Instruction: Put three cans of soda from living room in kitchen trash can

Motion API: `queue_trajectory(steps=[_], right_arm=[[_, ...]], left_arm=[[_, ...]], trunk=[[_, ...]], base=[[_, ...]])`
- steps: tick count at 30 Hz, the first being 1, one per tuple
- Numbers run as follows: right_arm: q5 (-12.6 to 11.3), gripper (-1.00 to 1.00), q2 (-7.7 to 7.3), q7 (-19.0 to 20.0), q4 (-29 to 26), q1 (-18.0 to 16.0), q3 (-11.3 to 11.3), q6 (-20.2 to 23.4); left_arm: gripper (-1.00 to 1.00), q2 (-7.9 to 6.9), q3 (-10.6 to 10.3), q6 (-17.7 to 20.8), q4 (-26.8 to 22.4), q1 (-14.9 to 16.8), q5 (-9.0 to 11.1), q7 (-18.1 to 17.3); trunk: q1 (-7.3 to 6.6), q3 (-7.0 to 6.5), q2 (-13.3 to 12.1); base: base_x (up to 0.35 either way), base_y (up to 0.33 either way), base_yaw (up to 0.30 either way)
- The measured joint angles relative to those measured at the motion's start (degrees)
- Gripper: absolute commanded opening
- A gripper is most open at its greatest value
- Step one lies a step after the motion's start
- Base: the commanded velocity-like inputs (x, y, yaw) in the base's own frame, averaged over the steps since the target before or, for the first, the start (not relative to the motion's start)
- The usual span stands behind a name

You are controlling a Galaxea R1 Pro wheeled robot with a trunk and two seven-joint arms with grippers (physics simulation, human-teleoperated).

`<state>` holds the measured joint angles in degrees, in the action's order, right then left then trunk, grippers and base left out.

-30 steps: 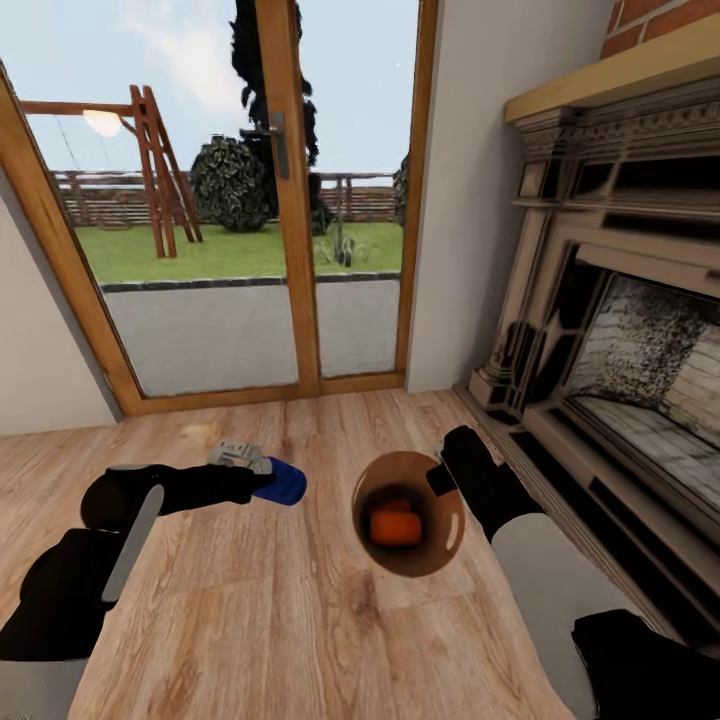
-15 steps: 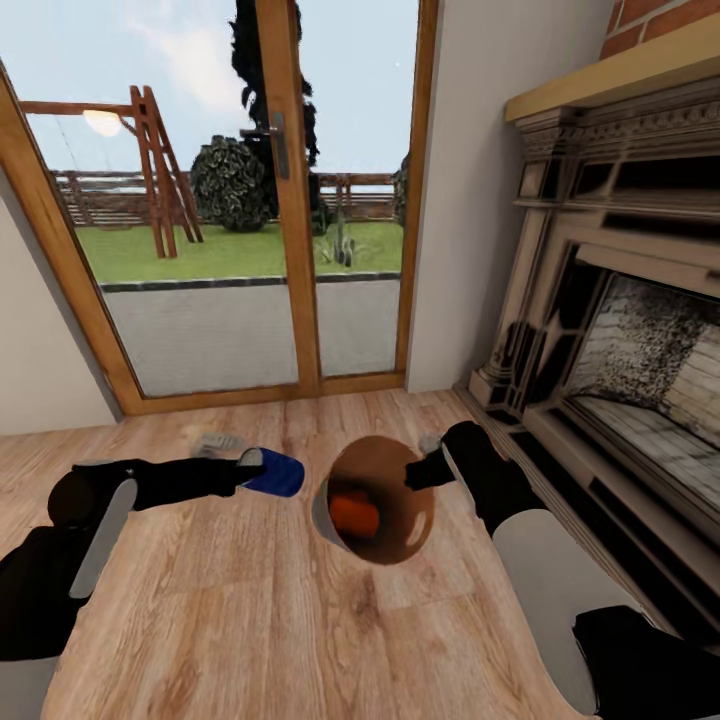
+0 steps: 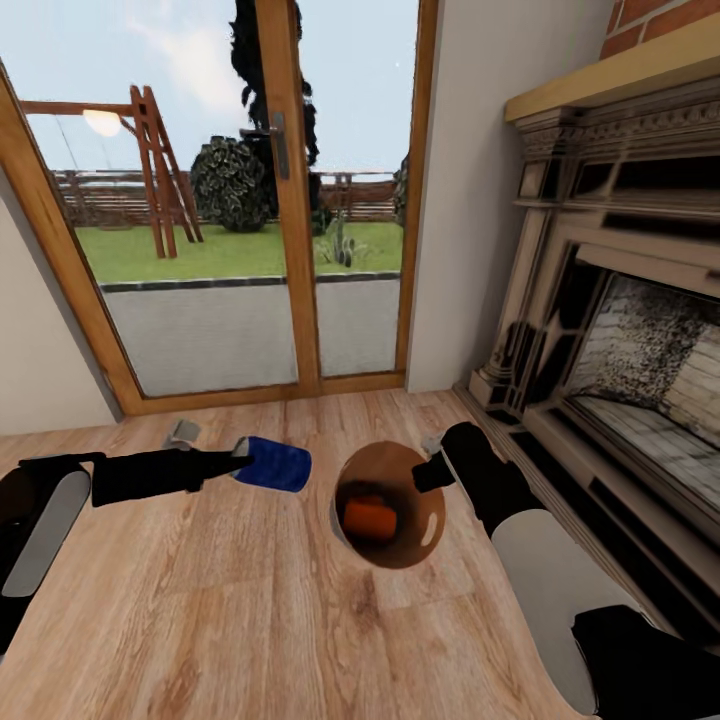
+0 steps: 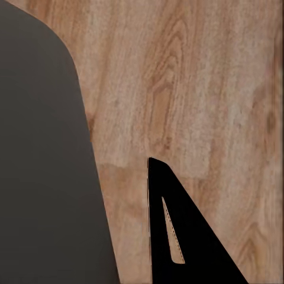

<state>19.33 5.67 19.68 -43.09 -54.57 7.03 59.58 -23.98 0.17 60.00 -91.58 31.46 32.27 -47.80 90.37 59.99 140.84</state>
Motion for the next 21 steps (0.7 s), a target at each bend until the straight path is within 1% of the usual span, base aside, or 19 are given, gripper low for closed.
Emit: queue_trajectory(steps=[1, 2, 3, 4, 5, 8, 9, 12, 13, 14, 15, 16, 18, 19, 20, 21], right_arm=[[-0.55, -1.0, 0.01, 0.09, 0.02, -0.01, 0.0, 0.07], [-1.65, -1.0, 0.03, 0.15, 0.02, -0.02, 0.0, 0.23], [-2.69, -1.0, 0.07, 0.17, 0.04, -0.04, 0.0, 0.37], [-3.22, -1.0, 0.11, 0.19, 0.06, -0.05, 0.01, 0.42], [-3.0, -1.0, 0.19, 0.19, 0.05, -0.06, 0.01, 0.41], [-1.32, -1.0, 0.29, 0.19, 0.11, -0.07, 0.01, 0.18], [-1.22, -1.0, 0.31, 0.2, 0.13, -0.07, -0.01, 0.16], [-2.34, -1.0, 0.36, 0.25, 0.51, -0.11, -0.01, 0.32], [-2.53, -1.0, 0.38, 0.26, 0.77, -0.12, 0.0, 0.35], [-2.46, -1.0, 0.4, 0.26, 1.16, -0.13, -0.01, 0.35], [-2.16, -1.0, 0.41, 0.24, 1.27, -0.14, -0.03, 0.29], [-1.87, -1.0, 0.43, 0.22, 1.48, -0.15, -0.02, 0.25], [-1.68, -1.0, 0.45, 0.19, 1.85, -0.15, -0.03, 0.23], [-1.77, -1.0, 0.46, 0.19, 1.92, -0.16, -0.04, 0.24], [-2.0, -1.0, 0.47, 0.17, 2.19, -0.15, -0.04, 0.27], [-2.16, -1.0, 0.47, 0.16, 2.32, -0.15, -0.05, 0.29]], left_arm=[[-1.0, -0.03, 0.0, 0.0, -0.01, 0.0, 0.27, -1.56], [-1.0, -0.05, 0.0, 0.0, 0.0, 0.0, 0.14, -2.42], [-1.0, -0.06, 0.0, 0.0, -0.01, 0.01, 0.34, -4.05], [-1.0, -0.07, 0.0, 0.0, 0.0, 0.01, 0.19, -4.84], [-1.0, -0.08, 0.0, 0.0, -0.01, 0.01, 0.32, -6.17], [-1.0, -0.09, -0.03, 0.0, 0.0, 0.0, 0.28, -8.19], [-1.0, -0.1, -0.04, 0.0, 0.02, 0.0, 0.22, -8.67], [-1.0, -0.03, -0.13, 0.0, 0.04, 0.01, 0.34, -11.18], [-1.0, 0.01, -0.21, 0.0, 0.03, 0.01, 0.62, -12.62], [-1.0, 0.04, -0.25, 0.0, 0.0, 0.06, 0.95, -14.79], [-1.0, 0.05, -0.27, 0.0, 0.01, 0.08, 0.81, -15.56], [-1.0, 0.03, -0.3, 0.0, -0.01, 0.15, 1.28, -17.06], [-1.0, 0.0, -0.31, 0.0, -0.01, 0.22, 1.57, -20.4], [-1.0, 0.0, -0.3, 0.0, -0.01, 0.23, 1.48, -21.37], [-1.0, 0.01, -0.25, 0.0, -0.02, 0.26, 1.75, -23.67], [-1.0, 0.02, -0.22, 0.0, -0.01, 0.28, 1.56, -24.7]], trunk=[[0.0, 0.0, 0.0], [0.0, 0.0, 0.0], [0.0, 0.0, 0.0], [0.0, 0.0, 0.0], [0.0, 0.0, 0.0], [0.0, 0.0, 0.0], [0.0, 0.0, 0.0], [0.0, 0.0, 0.0], [0.0, 0.0, 0.0], [0.0, 0.0, 0.0], [0.0, 0.0, 0.0], [0.0, 0.0, 0.0], [0.0, 0.0, 0.0], [0.0, 0.0, 0.0], [0.0, 0.0, 0.0], [0.0, 0.0, 0.0]], base=[[0.0, 0.0, 0.0], [0.0, 0.0, 0.0], [0.0, 0.0, 0.0], [0.0, 0.0, 0.0], [0.0, 0.0, 0.0], [0.0, 0.0, 0.0], [0.0, 0.0, 0.0], [0.0, 0.0, 0.0], [0.0, 0.0, 0.0], [0.0, 0.0, 0.0], [0.0, 0.0, 0.0], [0.0, 0.0, 0.0], [0.0, 0.0, 0.0], [0.0, 0.0, 0.0], [0.0, 0.0, 0.0], [0.0, 0.0, 0.0]])
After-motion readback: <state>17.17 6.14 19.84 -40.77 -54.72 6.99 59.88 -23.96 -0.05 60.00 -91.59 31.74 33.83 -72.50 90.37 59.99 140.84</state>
